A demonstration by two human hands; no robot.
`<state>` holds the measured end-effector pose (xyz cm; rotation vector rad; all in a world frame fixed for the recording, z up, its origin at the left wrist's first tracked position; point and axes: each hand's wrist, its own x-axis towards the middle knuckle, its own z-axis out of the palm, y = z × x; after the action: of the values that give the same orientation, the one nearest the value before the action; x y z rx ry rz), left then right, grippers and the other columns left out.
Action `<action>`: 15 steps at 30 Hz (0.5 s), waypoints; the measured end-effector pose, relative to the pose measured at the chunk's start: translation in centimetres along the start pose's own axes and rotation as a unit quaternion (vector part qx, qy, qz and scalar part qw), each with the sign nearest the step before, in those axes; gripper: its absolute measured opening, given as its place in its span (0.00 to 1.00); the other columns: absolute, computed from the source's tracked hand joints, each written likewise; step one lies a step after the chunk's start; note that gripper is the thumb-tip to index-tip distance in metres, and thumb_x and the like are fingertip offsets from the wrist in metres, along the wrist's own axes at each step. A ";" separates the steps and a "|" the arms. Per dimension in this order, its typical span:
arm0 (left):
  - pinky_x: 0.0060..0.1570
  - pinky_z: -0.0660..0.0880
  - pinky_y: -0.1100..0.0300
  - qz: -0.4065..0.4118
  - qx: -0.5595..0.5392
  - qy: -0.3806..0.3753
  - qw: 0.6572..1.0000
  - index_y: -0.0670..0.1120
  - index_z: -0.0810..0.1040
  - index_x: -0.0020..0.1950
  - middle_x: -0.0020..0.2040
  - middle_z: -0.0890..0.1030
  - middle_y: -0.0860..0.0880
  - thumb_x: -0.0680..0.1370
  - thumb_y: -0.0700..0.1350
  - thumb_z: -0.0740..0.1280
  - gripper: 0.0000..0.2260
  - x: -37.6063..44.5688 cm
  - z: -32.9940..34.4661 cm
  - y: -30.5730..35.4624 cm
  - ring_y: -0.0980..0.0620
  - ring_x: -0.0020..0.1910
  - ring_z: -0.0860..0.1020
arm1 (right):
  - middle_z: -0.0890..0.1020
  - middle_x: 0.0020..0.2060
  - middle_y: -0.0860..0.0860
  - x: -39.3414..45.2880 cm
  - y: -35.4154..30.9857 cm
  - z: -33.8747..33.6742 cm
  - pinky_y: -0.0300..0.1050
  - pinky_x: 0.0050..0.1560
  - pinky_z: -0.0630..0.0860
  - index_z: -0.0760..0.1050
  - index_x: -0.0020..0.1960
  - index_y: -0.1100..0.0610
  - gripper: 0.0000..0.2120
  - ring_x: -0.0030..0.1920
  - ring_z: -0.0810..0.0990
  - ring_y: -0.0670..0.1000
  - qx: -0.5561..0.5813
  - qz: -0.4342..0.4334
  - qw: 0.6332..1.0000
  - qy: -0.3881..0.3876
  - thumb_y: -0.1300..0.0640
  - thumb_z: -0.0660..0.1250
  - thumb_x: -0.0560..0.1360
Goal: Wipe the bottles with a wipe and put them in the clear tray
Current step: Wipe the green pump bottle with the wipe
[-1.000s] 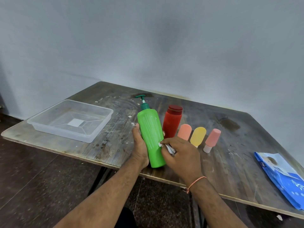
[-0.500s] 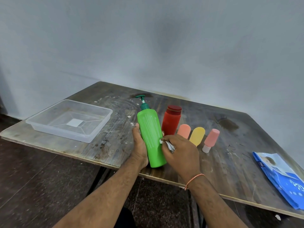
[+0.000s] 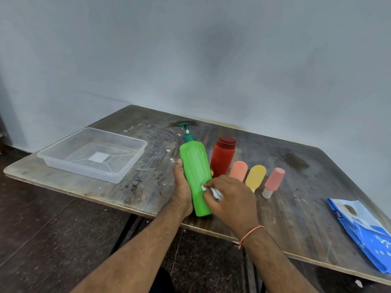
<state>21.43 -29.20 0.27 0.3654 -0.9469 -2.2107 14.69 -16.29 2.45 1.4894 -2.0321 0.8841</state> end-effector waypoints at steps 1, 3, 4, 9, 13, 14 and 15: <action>0.51 0.80 0.47 0.001 -0.001 0.002 1.000 0.41 0.86 0.51 0.47 0.84 0.35 0.79 0.72 0.50 0.39 0.1 0.0 -0.1 0.41 0.44 0.83 | 0.85 0.42 0.43 0.1 0.1 0.0 0.47 0.40 0.79 0.86 0.48 0.47 0.05 0.42 0.81 0.47 -0.010 0.006 1.000 0.007 0.49 0.71 0.76; 0.49 0.81 0.48 0.003 -0.003 0.006 1.000 0.42 0.87 0.49 0.47 0.84 0.36 0.80 0.71 0.49 0.39 0.0 0.1 0.0 0.41 0.44 0.84 | 0.84 0.42 0.43 0.4 0.0 0.3 0.46 0.39 0.77 0.85 0.49 0.48 0.05 0.41 0.81 0.48 -0.020 0.017 1.000 0.017 0.50 0.71 0.77; 0.49 0.81 0.48 0.003 -0.005 0.008 1.000 0.42 0.87 0.49 0.47 0.84 0.36 0.80 0.71 0.49 0.39 -0.1 0.1 0.0 0.41 0.44 0.84 | 0.84 0.42 0.43 0.4 -0.2 0.4 0.45 0.38 0.77 0.86 0.50 0.48 0.06 0.41 0.81 0.48 -0.018 0.016 1.000 0.016 0.49 0.71 0.77; 0.46 0.80 0.50 -0.012 -0.016 0.009 1.000 0.41 0.87 0.46 0.44 0.83 0.36 0.80 0.71 0.49 0.39 -0.2 0.4 0.3 0.42 0.41 0.83 | 0.84 0.43 0.42 -0.1 -0.8 -0.1 0.49 0.38 0.79 0.86 0.49 0.47 0.07 0.42 0.81 0.47 -0.018 -0.022 0.999 -0.021 0.48 0.70 0.76; 0.46 0.80 0.51 -0.008 -0.011 0.010 1.000 0.44 0.88 0.42 0.43 0.84 0.39 0.81 0.70 0.47 0.39 -0.3 0.6 0.3 0.44 0.41 0.84 | 0.83 0.42 0.43 0.4 -1.2 0.2 0.49 0.37 0.79 0.86 0.49 0.49 0.06 0.41 0.81 0.49 -0.043 -0.018 0.999 0.008 0.50 0.71 0.77; 0.46 0.81 0.52 -0.010 -0.013 0.011 1.000 0.44 0.88 0.42 0.43 0.84 0.39 0.82 0.70 0.47 0.39 -0.3 0.5 0.3 0.44 0.41 0.84 | 0.83 0.42 0.43 0.4 -1.4 0.4 0.49 0.36 0.79 0.86 0.50 0.48 0.06 0.40 0.81 0.49 -0.044 -0.022 0.999 0.011 0.50 0.71 0.77; 0.45 0.81 0.52 -0.012 -0.015 0.011 1.000 0.44 0.88 0.42 0.43 0.84 0.39 0.82 0.70 0.47 0.39 -0.4 0.5 0.4 0.44 0.41 0.84 | 0.83 0.42 0.43 0.3 -1.6 0.5 0.49 0.36 0.78 0.86 0.50 0.48 0.06 0.40 0.81 0.49 -0.044 -0.031 0.999 0.008 0.50 0.72 0.77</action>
<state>21.63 -28.88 0.86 0.3879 -0.9015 -2.2347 16.14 -17.18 2.65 1.4846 -1.9753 0.7696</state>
